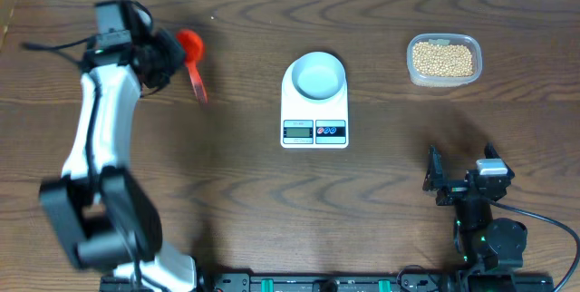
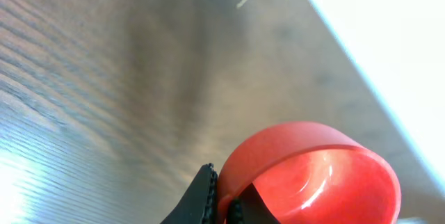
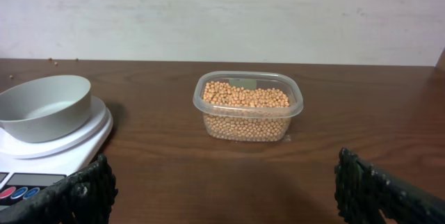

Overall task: Scoop item into bowl and weigh 50g on scale
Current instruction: 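Lift the red scoop with left gripper toward the scale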

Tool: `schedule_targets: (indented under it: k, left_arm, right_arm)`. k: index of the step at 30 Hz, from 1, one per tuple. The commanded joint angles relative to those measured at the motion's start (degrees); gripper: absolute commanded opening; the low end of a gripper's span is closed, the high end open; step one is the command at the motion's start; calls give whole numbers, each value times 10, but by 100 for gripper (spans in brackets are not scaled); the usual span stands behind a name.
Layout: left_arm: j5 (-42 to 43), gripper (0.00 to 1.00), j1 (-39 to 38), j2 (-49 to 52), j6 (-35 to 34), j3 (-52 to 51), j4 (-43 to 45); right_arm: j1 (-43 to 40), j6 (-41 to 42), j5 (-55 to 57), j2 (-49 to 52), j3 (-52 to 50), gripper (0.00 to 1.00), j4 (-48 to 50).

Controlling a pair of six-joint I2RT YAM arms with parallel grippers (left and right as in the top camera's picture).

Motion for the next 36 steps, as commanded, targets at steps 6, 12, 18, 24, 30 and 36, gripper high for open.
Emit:
schedule_targets:
  k: [6,12,18,24,30,36]
  left_arm:
    - [56,7,-14,-99,-337,10,-4]
    - [107,7,-50,-117,-459,10,-3]
    - [107,7,-97,-117,-483,10,-3]
    - [106,7,-131,-117,-502,10,17]
    - [107,7,-155,-117,-512,10,52]
    - [106,7,-177,-117,-574,10,100]
  right_arm:
    - [2,-2,-3,-4,-1,99,-1]
    - [2,65,-44,-4,-1,99,27]
    - [2,177,-182,3,2,99,141]
    - [2,214,-261,80,66,99,154]
    - [2,219,-342,255,199,99,154]
    - [2,249,-455,451,345,99,177]
